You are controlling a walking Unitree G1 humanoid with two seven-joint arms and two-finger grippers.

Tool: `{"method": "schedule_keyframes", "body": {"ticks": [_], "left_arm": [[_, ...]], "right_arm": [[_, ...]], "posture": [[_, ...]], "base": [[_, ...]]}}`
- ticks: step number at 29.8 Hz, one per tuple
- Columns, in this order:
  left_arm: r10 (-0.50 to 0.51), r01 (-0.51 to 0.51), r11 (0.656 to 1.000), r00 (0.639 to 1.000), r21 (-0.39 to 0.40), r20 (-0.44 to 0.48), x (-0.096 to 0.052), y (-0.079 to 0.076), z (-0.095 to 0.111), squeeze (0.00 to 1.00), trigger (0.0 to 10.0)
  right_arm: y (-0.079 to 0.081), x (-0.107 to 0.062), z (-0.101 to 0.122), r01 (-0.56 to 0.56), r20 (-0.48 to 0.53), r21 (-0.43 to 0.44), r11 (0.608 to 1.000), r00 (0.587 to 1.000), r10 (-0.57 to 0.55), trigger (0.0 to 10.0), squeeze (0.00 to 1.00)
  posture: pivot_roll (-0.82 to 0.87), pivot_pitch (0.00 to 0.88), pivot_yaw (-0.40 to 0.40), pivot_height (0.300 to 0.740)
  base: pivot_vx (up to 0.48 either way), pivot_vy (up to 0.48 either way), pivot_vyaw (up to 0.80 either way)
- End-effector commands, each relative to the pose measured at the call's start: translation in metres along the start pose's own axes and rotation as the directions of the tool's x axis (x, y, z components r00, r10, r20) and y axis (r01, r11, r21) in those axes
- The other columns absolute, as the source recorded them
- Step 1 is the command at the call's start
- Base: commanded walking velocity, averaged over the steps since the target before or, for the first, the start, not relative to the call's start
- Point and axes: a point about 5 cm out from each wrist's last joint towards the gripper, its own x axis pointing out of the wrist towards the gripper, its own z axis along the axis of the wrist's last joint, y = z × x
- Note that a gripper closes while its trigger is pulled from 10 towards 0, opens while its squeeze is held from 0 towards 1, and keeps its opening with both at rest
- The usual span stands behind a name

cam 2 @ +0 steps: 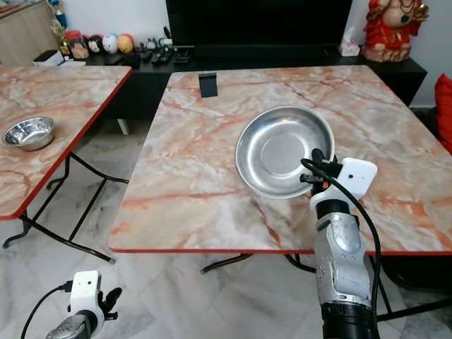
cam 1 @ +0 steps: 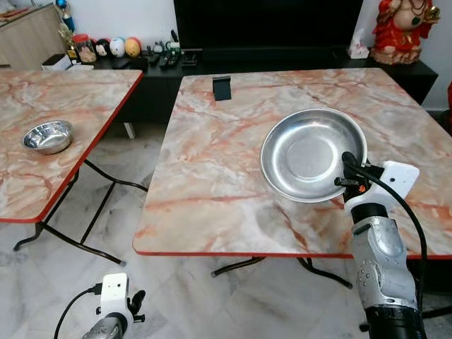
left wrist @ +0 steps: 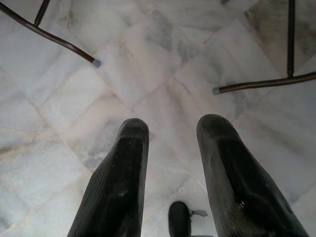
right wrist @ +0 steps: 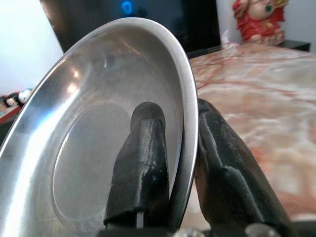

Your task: Setting the table

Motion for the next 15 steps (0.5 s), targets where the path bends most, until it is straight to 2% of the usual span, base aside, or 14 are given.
{"method": "schedule_keyframes", "body": {"ticks": [1, 10, 15], "left_arm": [[-0.003, 0.003, 1.0, 1.0, 0.0, 0.018, 0.001, -0.001, 0.005, 0.0, 10.0], [0.011, -0.011, 1.0, 1.0, 0.01, 0.021, 0.001, 0.0, 0.004, 0.0, 10.0], [0.011, -0.011, 1.0, 1.0, 0.011, 0.022, 0.0, 0.001, 0.003, 0.0, 10.0]], "right_arm": [[-0.002, 0.001, 0.003, 0.004, 0.008, 0.008, 1.0, 1.0, -0.005, 10.0, 0.0], [-0.003, 0.0, 0.004, 0.008, 0.011, -0.005, 1.0, 1.0, -0.008, 10.0, 0.0], [-0.009, -0.01, 0.001, 0.036, -0.025, 0.007, 0.999, 0.999, -0.036, 10.0, 0.0]], "posture": [[-0.11, 0.0, 0.055, 0.74], [-0.1, 0.0, 0.054, 0.74], [-0.11, 0.0, 0.055, 0.74]], "base": [[0.296, 0.0, -0.51], [0.0, 0.0, 0.0], [0.0, 0.0, 0.0]]}}
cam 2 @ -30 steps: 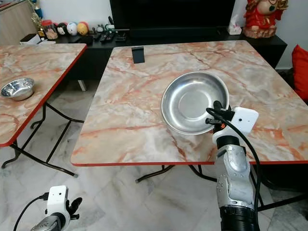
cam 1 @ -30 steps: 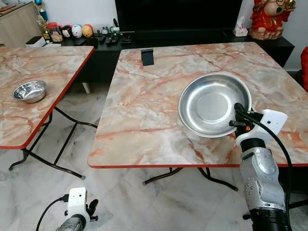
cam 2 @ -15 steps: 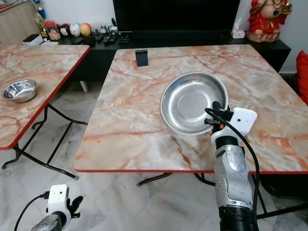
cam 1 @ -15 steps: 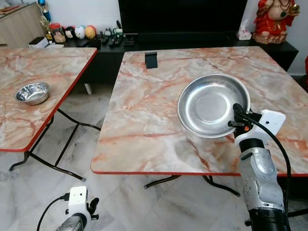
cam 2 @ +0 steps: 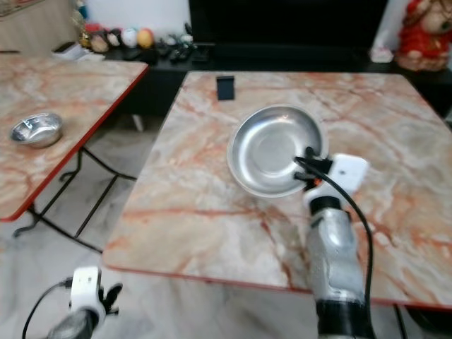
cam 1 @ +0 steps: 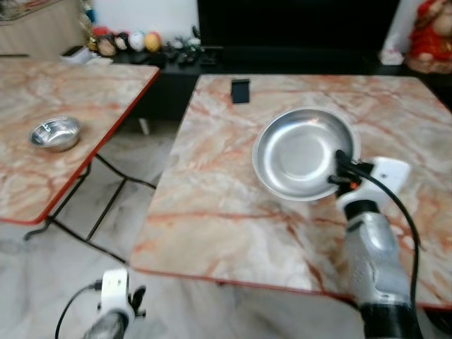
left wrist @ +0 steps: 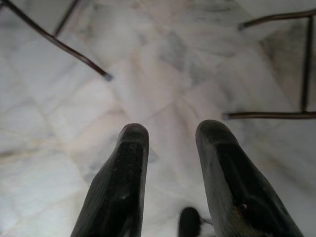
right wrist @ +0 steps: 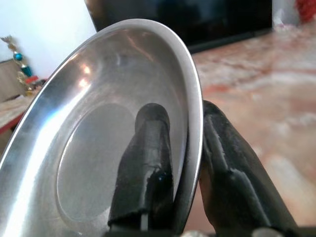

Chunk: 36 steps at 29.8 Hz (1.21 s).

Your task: Setting the table

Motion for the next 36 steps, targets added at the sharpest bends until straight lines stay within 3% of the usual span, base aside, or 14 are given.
{"method": "schedule_keyframes", "body": {"ticks": [1, 9, 21, 27, 29, 31, 36], "left_arm": [[0.0, 0.0, 1.0, 1.0, 0.005, -0.006, -0.002, 0.002, -0.003, 0.0, 10.0], [0.006, -0.006, 1.0, 1.0, 0.006, -0.025, -0.004, 0.003, -0.009, 0.0, 10.0], [0.131, -0.135, 0.991, 0.983, -0.021, -0.131, -0.035, 0.04, -0.057, 0.0, 10.0], [0.145, -0.151, 0.988, 0.976, -0.025, -0.162, -0.045, 0.045, -0.071, 0.0, 10.0], [0.142, -0.148, 0.989, 0.977, -0.027, -0.162, -0.044, 0.044, -0.07, 0.0, 10.0], [0.131, -0.138, 0.99, 0.979, -0.03, -0.158, -0.041, 0.04, -0.067, 0.0, 10.0], [0.11, -0.114, 0.993, 0.984, -0.026, -0.14, -0.037, 0.036, -0.061, 0.0, 10.0]], "right_arm": [[-0.013, -0.007, 0.004, 0.051, 0.008, 0.011, 0.999, 0.999, -0.051, 10.0, 0.0], [-0.025, -0.017, 0.0, 0.083, -0.008, 0.003, 0.997, 0.997, -0.083, 10.0, 0.0], [-0.046, -0.017, 0.013, 0.129, 0.006, -0.011, 0.992, 0.992, -0.129, 10.0, 0.0], [-0.055, -0.016, 0.016, 0.152, -0.008, -0.007, 0.988, 0.988, -0.153, 10.0, 0.0], [-0.063, -0.017, 0.011, 0.193, -0.056, -0.052, 0.98, 0.979, -0.195, 10.0, 0.0], [-0.07, -0.019, 0.01, 0.234, -0.077, 0.023, 0.972, 0.97, -0.232, 10.0, 0.0], [-0.077, -0.026, 0.01, 0.279, -0.1, 0.085, 0.956, 0.957, -0.271, 10.0, 0.0]], "posture": [[-0.12, 0.0, 0.058, 0.74], [-0.13, 0.0, 0.069, 0.74], [-0.12, 0.0, 0.071, 0.74], [-0.11, 0.0, 0.056, 0.74], [-0.12, 0.0, 0.057, 0.74], [-0.12, 0.0, 0.059, 0.74], [-0.13, 0.0, 0.065, 0.74]], "base": [[0.0, 0.0, 0.0], [0.0, 0.0, 0.0], [0.0, 0.0, 0.0], [0.0, 0.0, 0.0], [0.0, 0.0, 0.0], [0.0, 0.0, 0.0], [0.0, 0.0, 0.0]]}}
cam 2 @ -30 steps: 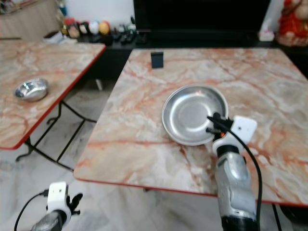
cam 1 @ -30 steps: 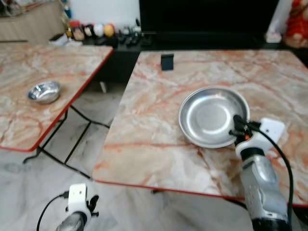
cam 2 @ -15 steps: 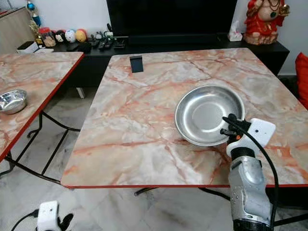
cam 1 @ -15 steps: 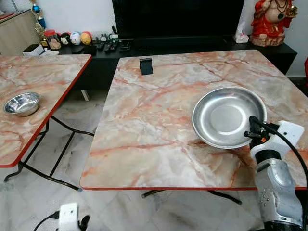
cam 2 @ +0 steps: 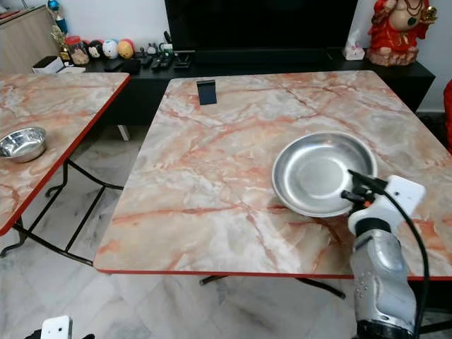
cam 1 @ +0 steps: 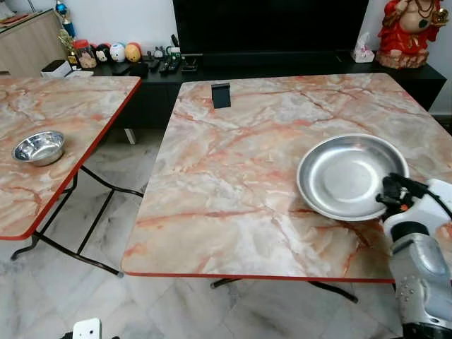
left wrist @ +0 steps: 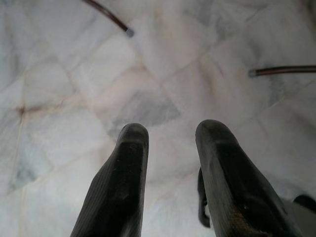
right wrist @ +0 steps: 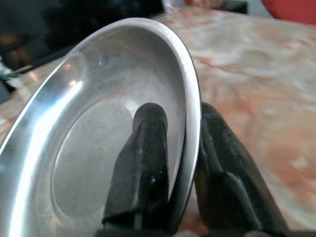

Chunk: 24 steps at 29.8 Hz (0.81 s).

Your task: Setting the table

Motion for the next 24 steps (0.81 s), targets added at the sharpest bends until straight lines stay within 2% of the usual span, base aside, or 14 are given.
{"method": "schedule_keyframes", "body": {"ticks": [1, 5, 7, 9, 11, 17, 24], "left_arm": [[-0.012, 0.012, 1.0, 1.0, 0.013, 0.009, 0.002, -0.002, 0.004, 0.0, 10.0], [-0.03, 0.03, 0.999, 0.999, 0.021, 0.026, 0.005, -0.007, 0.012, 0.0, 10.0], [-0.039, 0.038, 0.999, 0.999, 0.028, 0.031, 0.007, -0.009, 0.017, 0.0, 10.0], [-0.041, 0.04, 0.999, 0.999, 0.029, 0.031, 0.007, -0.009, 0.017, 0.0, 10.0], [-0.045, 0.044, 0.998, 0.999, 0.034, 0.03, 0.008, -0.009, 0.018, 0.0, 10.0], [-0.054, 0.053, 0.997, 0.998, 0.051, 0.019, 0.008, -0.009, 0.019, 0.0, 10.0], [-0.054, 0.054, 0.997, 0.998, 0.056, -0.012, 0.008, -0.006, 0.014, 0.0, 10.0]], "right_arm": [[0.0, -0.003, 0.008, 0.004, 0.022, 0.028, 1.0, 1.0, -0.004, 10.0, 0.0], [-0.015, -0.01, 0.01, 0.078, -0.015, 0.094, 0.993, 0.997, -0.077, 10.0, 0.0], [-0.025, -0.019, 0.009, 0.128, -0.072, 0.097, 0.987, 0.99, -0.121, 10.0, 0.0], [-0.026, -0.02, 0.009, 0.13, -0.08, 0.103, 0.986, 0.989, -0.122, 10.0, 0.0], [-0.032, -0.027, 0.005, 0.159, -0.147, 0.11, 0.981, 0.979, -0.142, 10.0, 0.0], [-0.029, -0.038, -0.002, 0.095, -0.236, 0.077, 0.992, 0.969, -0.075, 10.0, 0.0], [-0.02, -0.05, -0.017, 0.053, -0.362, 0.071, 0.996, 0.932, -0.024, 10.0, 0.0]], "posture": [[-0.14, 0.0, 0.068, 0.74], [-0.15, 0.0, 0.073, 0.74], [-0.16, 0.0, 0.076, 0.74], [-0.16, 0.0, 0.076, 0.74], [-0.17, 0.0, 0.078, 0.74], [-0.18, 0.0, 0.083, 0.74], [-0.18, 0.0, 0.078, 0.74]], "base": [[0.0, 0.0, 0.0], [0.0, 0.0, 0.0], [0.0, 0.0, 0.0], [0.0, 0.0, 0.0], [0.0, 0.0, 0.0], [0.0, 0.0, 0.0], [0.0, 0.0, 0.0]]}}
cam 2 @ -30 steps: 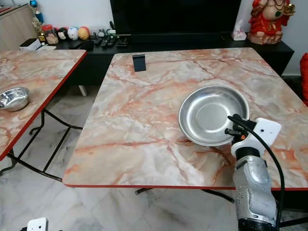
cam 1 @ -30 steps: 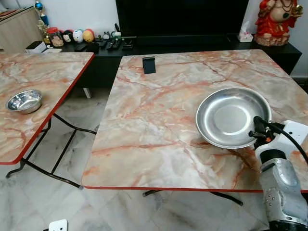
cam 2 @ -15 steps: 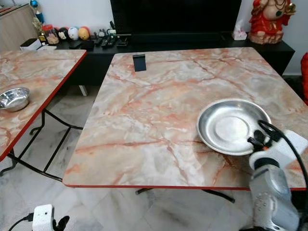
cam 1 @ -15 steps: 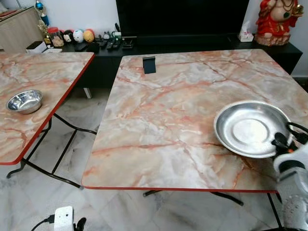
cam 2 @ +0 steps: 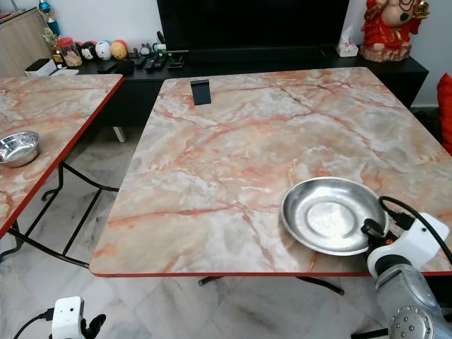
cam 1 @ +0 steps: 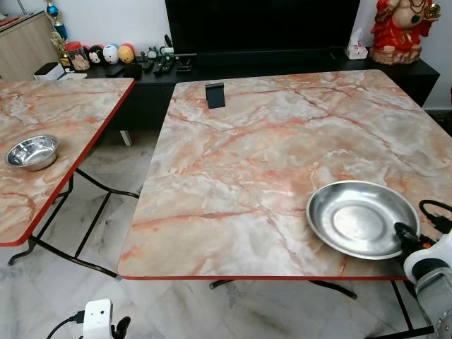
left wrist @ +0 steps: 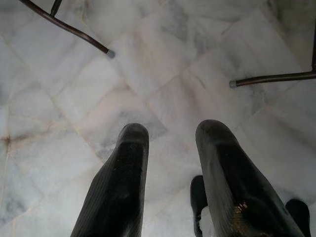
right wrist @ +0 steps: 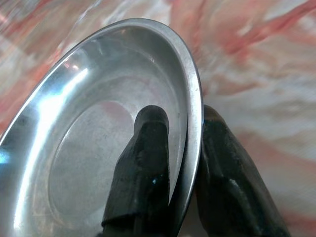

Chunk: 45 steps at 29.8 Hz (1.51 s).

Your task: Setting the table

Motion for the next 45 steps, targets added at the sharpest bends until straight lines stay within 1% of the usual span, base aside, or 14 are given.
{"method": "schedule_keyframes", "body": {"ticks": [1, 8, 15, 20, 30, 32, 34, 35, 37, 38, 39, 40, 44, 45], "left_arm": [[0.01, -0.009, 1.0, 0.999, 0.021, -0.036, -0.002, 0.007, -0.004, 0.0, 10.0], [0.022, -0.02, 1.0, 0.997, 0.021, -0.074, -0.004, 0.012, -0.01, 0.0, 10.0], [0.037, -0.035, 0.999, 0.992, 0.018, -0.12, -0.007, 0.014, -0.019, 0.0, 10.0], [0.047, -0.045, 0.999, 0.988, 0.016, -0.144, -0.009, 0.016, -0.024, 0.0, 10.0], [0.064, -0.063, 0.998, 0.982, 0.012, -0.178, -0.011, 0.023, -0.028, 0.0, 10.0], [0.068, -0.067, 0.998, 0.98, 0.012, -0.184, -0.012, 0.025, -0.029, 0.0, 10.0], [0.07, -0.069, 0.998, 0.98, 0.012, -0.187, -0.012, 0.025, -0.03, 0.0, 10.0], [0.069, -0.068, 0.998, 0.981, 0.011, -0.184, -0.012, 0.025, -0.029, 0.0, 10.0], [0.068, -0.067, 0.998, 0.981, 0.011, -0.183, -0.012, 0.025, -0.029, 0.0, 10.0], [0.068, -0.067, 0.998, 0.981, 0.011, -0.182, -0.012, 0.024, -0.029, 0.0, 10.0], [0.068, -0.067, 0.998, 0.981, 0.011, -0.181, -0.012, 0.025, -0.029, 0.0, 10.0], [0.068, -0.067, 0.998, 0.981, 0.01, -0.181, -0.012, 0.025, -0.029, 0.0, 10.0], [0.067, -0.066, 0.998, 0.981, 0.009, -0.181, -0.012, 0.025, -0.029, 0.0, 10.0], [0.066, -0.066, 0.998, 0.981, 0.009, -0.18, -0.012, 0.025, -0.029, 0.0, 10.0]], "right_arm": [[0.003, -0.003, -0.006, -0.007, -0.056, -0.024, 1.0, 0.998, 0.006, 10.0, 0.0], [-0.003, -0.006, -0.011, 0.025, -0.112, -0.07, 0.997, 0.993, -0.033, 10.0, 0.0], [-0.011, -0.005, -0.006, 0.1, -0.076, -0.116, 0.988, 0.991, -0.109, 10.0, 0.0], [-0.011, -0.004, 0.001, 0.105, -0.05, -0.114, 0.988, 0.992, -0.112, 10.0, 0.0], [-0.01, -0.002, -0.002, 0.103, -0.067, -0.131, 0.986, 0.991, -0.113, 10.0, 0.0], [-0.009, -0.001, -0.002, 0.1, -0.069, -0.134, 0.986, 0.991, -0.11, 10.0, 0.27], [-0.009, -0.001, -0.002, 0.1, -0.07, -0.135, 0.986, 0.991, -0.11, 10.0, 0.27], [-0.008, 0.0, -0.001, 0.098, -0.062, -0.136, 0.986, 0.992, -0.107, 10.0, 0.76], [-0.007, 0.001, 0.0, 0.097, -0.058, -0.137, 0.986, 0.993, -0.106, 10.0, 0.76], [-0.007, 0.001, 0.0, 0.097, -0.056, -0.138, 0.986, 0.993, -0.105, 10.0, 0.85], [-0.007, 0.001, 0.001, 0.101, -0.052, -0.14, 0.985, 0.993, -0.11, 10.0, 0.99], [-0.008, 0.001, 0.002, 0.103, -0.049, -0.142, 0.985, 0.993, -0.111, 10.0, 0.98], [-0.01, 0.0, 0.003, 0.118, -0.042, -0.152, 0.981, 0.991, -0.125, 10.0, 0.9], [-0.01, 0.0, 0.003, 0.119, -0.041, -0.153, 0.981, 0.991, -0.126, 10.0, 0.89]], "posture": [[-0.18, 0.0, 0.079, 0.74], [-0.18, 0.0, 0.078, 0.74], [-0.18, 0.0, 0.079, 0.74], [-0.18, 0.0, 0.079, 0.74], [-0.18, 0.0, 0.079, 0.74], [-0.18, 0.0, 0.079, 0.74], [-0.18, 0.0, 0.079, 0.74], [-0.17, 0.0, 0.079, 0.74], [-0.17, 0.0, 0.079, 0.74], [-0.17, 0.0, 0.079, 0.74], [-0.18, 0.0, 0.079, 0.74], [-0.18, 0.0, 0.079, 0.74], [-0.18, 0.0, 0.079, 0.74], [-0.18, 0.0, 0.079, 0.74]], "base": [[0.0, 0.0, 0.0], [0.0, 0.0, 0.0], [0.0, 0.0, 0.0], [0.0, 0.0, 0.0], [0.0, 0.0, 0.0], [0.0, 0.0, 0.0], [0.0, 0.0, 0.0], [0.0, 0.0, 0.0], [0.0, 0.0, 0.0], [0.0, 0.0, 0.0], [0.0, 0.0, 0.0], [0.0, 0.0, 0.0], [0.0, 0.0, 0.0], [0.0, 0.0, 0.0]]}}
